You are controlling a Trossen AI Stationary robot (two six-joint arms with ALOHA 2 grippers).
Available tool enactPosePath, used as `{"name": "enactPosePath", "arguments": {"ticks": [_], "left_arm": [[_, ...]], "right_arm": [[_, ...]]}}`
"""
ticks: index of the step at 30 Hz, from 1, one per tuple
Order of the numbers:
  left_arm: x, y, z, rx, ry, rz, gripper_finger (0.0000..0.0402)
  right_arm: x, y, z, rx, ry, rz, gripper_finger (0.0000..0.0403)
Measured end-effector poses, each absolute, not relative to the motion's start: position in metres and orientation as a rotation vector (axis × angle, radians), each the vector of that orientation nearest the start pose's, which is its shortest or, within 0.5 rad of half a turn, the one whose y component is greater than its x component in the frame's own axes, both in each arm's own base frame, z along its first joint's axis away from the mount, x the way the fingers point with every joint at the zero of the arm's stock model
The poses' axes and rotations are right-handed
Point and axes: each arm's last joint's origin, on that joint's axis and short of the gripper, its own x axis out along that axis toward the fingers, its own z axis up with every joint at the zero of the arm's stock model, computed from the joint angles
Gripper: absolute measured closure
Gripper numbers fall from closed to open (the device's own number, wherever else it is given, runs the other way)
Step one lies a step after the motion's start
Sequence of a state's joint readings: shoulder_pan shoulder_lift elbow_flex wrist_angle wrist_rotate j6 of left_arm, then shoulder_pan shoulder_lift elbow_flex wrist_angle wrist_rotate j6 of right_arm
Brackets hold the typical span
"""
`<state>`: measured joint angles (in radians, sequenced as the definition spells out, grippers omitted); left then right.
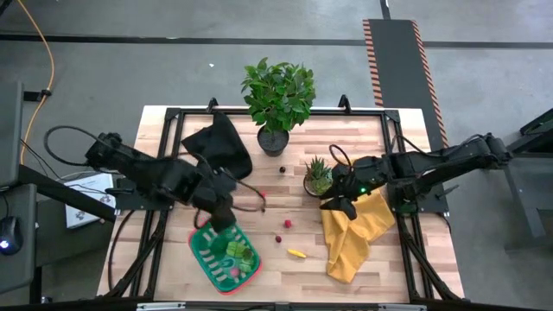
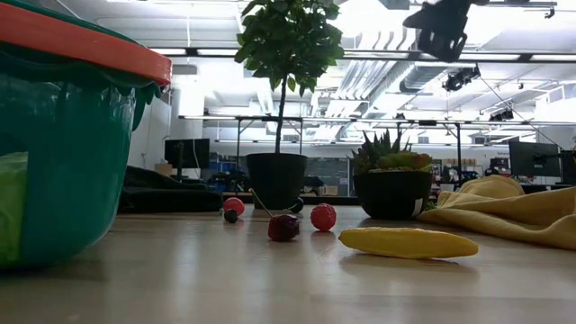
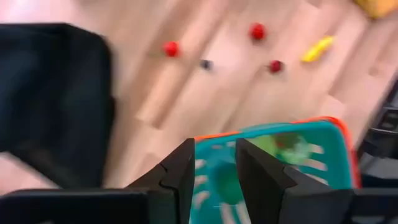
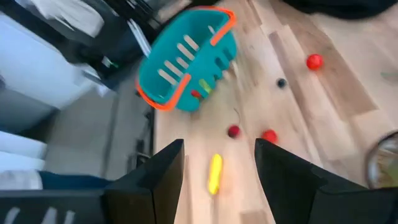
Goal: Pick and placing Produce into tupperware
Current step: Put the yellow corn into the blue basket
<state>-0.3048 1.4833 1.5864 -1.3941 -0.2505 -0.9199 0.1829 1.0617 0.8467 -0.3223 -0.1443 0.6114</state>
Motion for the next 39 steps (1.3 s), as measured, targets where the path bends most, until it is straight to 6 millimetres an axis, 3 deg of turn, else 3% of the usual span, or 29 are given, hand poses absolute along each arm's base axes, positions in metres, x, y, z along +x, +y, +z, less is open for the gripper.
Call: {"name": "enactPosePath", "arguments": {"ticks": [6,12,17,26,39], "left_arm": [[0.207,-0.054,0.388,-0.403,1.002,0.615,0.0309],[0.165,-0.038,0.415,-0.444,0.828,0.602,0.0314],[0.143,-0.032,0.425,-0.421,0.805,0.522,0.0314],[0.123,-0.029,0.431,-0.295,0.855,0.301,0.0314],[0.114,-0.029,0.435,-0.25,0.856,0.161,0.0314]], "right_arm": [[0.25,0.057,0.3,0.486,0.762,0.086,0.0215],[0.29,0.068,0.284,0.515,0.927,0.003,0.0215],[0.327,0.09,0.278,0.57,1.018,-0.008,0.0215],[0.377,0.122,0.28,0.543,1.173,-0.13,0.0215],[0.388,0.154,0.235,0.596,1.319,-0.281,0.0215]]}}
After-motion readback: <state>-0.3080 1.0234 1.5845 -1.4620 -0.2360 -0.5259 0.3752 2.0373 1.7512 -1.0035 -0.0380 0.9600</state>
